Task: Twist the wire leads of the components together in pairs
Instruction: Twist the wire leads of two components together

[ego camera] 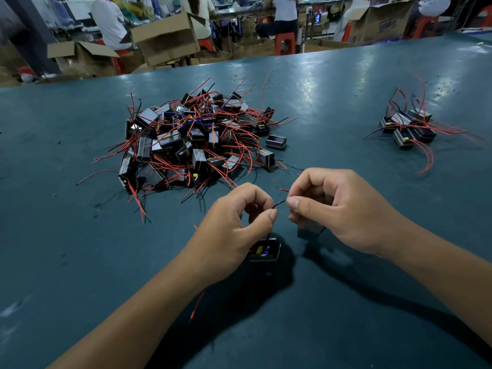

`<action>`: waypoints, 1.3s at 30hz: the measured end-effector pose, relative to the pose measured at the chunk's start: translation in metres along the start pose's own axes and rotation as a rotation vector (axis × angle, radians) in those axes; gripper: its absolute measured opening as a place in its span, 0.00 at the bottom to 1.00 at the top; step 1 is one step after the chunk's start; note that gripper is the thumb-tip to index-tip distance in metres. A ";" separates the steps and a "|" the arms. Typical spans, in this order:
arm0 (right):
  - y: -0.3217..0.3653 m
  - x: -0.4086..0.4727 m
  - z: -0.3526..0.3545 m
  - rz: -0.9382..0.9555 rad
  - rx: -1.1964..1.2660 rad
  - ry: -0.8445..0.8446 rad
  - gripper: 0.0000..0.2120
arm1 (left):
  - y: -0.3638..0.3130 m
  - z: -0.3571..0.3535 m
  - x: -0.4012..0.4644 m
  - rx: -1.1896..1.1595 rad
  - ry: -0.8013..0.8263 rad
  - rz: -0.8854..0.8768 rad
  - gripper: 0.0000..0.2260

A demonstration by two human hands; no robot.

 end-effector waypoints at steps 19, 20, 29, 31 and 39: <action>-0.009 0.008 0.011 0.039 -0.034 -0.075 0.03 | 0.008 -0.005 0.000 -0.435 0.054 0.112 0.08; -0.010 0.009 0.010 0.052 -0.070 -0.079 0.03 | 0.008 -0.006 -0.001 -0.461 0.056 0.128 0.08; -0.010 0.007 0.001 0.081 -0.100 0.060 0.06 | 0.014 -0.004 -0.002 -0.549 0.048 0.180 0.06; -0.008 0.005 0.000 0.088 -0.091 0.081 0.05 | 0.015 -0.004 -0.001 -0.567 0.018 0.190 0.07; 0.000 0.000 -0.006 0.116 -0.197 0.064 0.04 | 0.016 0.000 -0.001 -0.510 -0.091 0.166 0.05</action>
Point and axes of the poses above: each hand's wrist, its own x-axis towards the middle knuckle, its own z-axis out of the back of the hand, y = z × x, the point moved 4 cm from there along x, towards the middle knuckle, and after that the axes turned 5 degrees about -z, right-handed, at the moved point
